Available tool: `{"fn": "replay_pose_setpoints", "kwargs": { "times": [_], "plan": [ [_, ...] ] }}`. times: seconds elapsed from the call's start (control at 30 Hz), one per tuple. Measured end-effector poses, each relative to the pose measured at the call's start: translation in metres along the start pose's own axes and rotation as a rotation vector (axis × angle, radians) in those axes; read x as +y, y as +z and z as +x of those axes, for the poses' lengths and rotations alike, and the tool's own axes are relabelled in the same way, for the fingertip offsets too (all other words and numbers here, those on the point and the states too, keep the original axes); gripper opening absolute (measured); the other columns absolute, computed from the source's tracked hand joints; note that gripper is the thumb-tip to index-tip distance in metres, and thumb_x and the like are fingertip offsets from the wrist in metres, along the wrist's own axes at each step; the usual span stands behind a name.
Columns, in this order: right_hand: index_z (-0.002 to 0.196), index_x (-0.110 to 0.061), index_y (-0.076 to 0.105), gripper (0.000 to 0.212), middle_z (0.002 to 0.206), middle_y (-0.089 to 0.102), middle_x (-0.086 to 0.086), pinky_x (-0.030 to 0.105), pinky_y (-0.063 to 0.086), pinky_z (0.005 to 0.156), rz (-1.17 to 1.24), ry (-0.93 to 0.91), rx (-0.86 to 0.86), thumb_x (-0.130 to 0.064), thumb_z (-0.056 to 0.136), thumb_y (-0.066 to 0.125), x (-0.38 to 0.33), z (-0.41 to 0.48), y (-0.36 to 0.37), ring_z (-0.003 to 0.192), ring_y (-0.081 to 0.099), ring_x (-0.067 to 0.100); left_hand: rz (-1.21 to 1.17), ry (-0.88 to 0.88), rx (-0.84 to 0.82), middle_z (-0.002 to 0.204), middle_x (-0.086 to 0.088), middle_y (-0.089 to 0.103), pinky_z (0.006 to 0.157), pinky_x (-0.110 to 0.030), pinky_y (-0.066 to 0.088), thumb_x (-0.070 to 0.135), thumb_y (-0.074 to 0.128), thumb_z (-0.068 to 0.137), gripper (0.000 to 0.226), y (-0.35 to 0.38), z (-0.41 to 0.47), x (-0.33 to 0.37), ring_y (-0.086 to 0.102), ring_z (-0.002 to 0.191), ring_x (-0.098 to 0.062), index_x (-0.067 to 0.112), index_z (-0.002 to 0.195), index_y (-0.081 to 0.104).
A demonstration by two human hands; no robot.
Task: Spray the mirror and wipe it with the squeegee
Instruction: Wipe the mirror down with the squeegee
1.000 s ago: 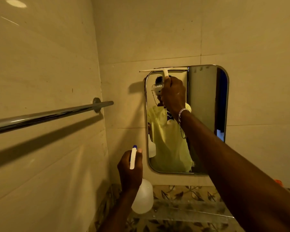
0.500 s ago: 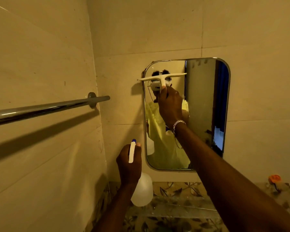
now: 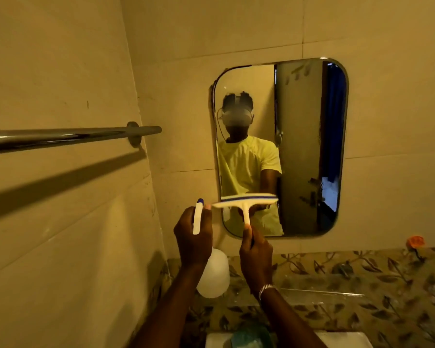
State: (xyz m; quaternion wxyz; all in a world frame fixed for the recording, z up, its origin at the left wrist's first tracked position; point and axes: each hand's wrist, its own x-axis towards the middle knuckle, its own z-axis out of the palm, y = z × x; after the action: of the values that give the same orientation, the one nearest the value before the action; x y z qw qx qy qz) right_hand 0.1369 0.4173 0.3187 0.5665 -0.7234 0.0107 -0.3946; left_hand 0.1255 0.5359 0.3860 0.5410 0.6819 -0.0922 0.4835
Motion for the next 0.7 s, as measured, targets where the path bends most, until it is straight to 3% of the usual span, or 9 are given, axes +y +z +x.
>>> {"fn": "replay_pose_setpoints", "kwargs": {
  "times": [0.07,0.17,0.3,0.37,0.47,0.63,0.7],
  "plan": [
    [0.098,-0.015,0.068,0.023,0.06,0.055,-0.006,0.016,0.035,0.043,-0.038,0.085,-0.032,-0.024,0.108,0.049,0.028,-0.025,0.0,0.05,0.053,0.007,0.011,-0.001,-0.002,0.073,0.003,0.068,0.06,-0.005,0.049,0.021,0.067,0.095,0.016,-0.001,-0.003,-0.001,0.067,0.071,-0.002,0.008,0.09,0.072],
    [0.102,-0.012,0.071,0.03,0.073,0.064,0.002,0.027,0.043,0.056,-0.057,0.24,-0.09,-0.029,0.107,0.047,0.064,-0.056,-0.006,0.066,0.06,0.018,0.035,-0.016,-0.001,0.073,-0.001,0.07,0.059,-0.007,0.05,0.021,0.067,0.095,0.018,-0.003,-0.011,-0.005,0.065,0.063,-0.006,0.005,0.089,0.073],
    [0.107,-0.012,0.074,0.03,0.074,0.065,0.001,0.023,0.041,0.056,-0.032,0.319,-0.088,-0.026,0.108,0.047,0.078,-0.071,-0.02,0.067,0.061,0.014,0.038,-0.004,-0.035,0.07,-0.006,0.069,0.057,-0.015,0.05,0.021,0.066,0.096,0.022,-0.005,-0.019,-0.011,0.065,0.063,-0.013,0.003,0.085,0.072],
    [0.097,-0.017,0.073,0.029,0.063,0.059,-0.004,0.016,0.037,0.048,-0.01,0.289,-0.074,-0.029,0.107,0.048,0.066,-0.068,-0.029,0.055,0.055,0.007,0.026,-0.027,-0.04,0.07,-0.006,0.069,0.057,-0.011,0.049,0.023,0.065,0.096,0.024,-0.005,-0.02,-0.013,0.065,0.064,-0.012,0.003,0.086,0.072],
    [0.081,-0.03,0.062,0.03,0.058,0.054,-0.003,0.018,0.038,0.045,0.019,0.18,-0.019,-0.028,0.106,0.047,0.043,-0.048,-0.048,0.053,0.053,0.006,0.002,-0.046,-0.049,0.07,-0.005,0.069,0.057,-0.008,0.048,0.023,0.065,0.097,0.024,0.004,-0.019,-0.012,0.065,0.064,-0.011,0.003,0.086,0.072],
    [0.084,-0.025,0.066,0.032,0.058,0.056,0.006,0.036,0.038,0.044,0.057,0.05,0.072,-0.033,0.108,0.047,0.007,-0.001,-0.083,0.049,0.051,0.018,-0.065,-0.036,-0.096,0.071,-0.001,0.068,0.056,-0.017,0.052,0.026,0.066,0.096,0.021,0.033,-0.02,0.008,0.066,0.067,-0.012,0.008,0.088,0.071],
    [0.086,-0.024,0.069,0.032,0.059,0.058,0.006,0.037,0.041,0.045,0.085,0.014,0.096,-0.034,0.108,0.048,-0.008,0.019,-0.097,0.051,0.054,0.021,-0.101,-0.05,-0.105,0.074,0.0,0.069,0.057,-0.014,0.051,0.027,0.066,0.096,0.021,0.047,-0.02,0.016,0.067,0.07,-0.01,0.008,0.091,0.072]
  ]
}}
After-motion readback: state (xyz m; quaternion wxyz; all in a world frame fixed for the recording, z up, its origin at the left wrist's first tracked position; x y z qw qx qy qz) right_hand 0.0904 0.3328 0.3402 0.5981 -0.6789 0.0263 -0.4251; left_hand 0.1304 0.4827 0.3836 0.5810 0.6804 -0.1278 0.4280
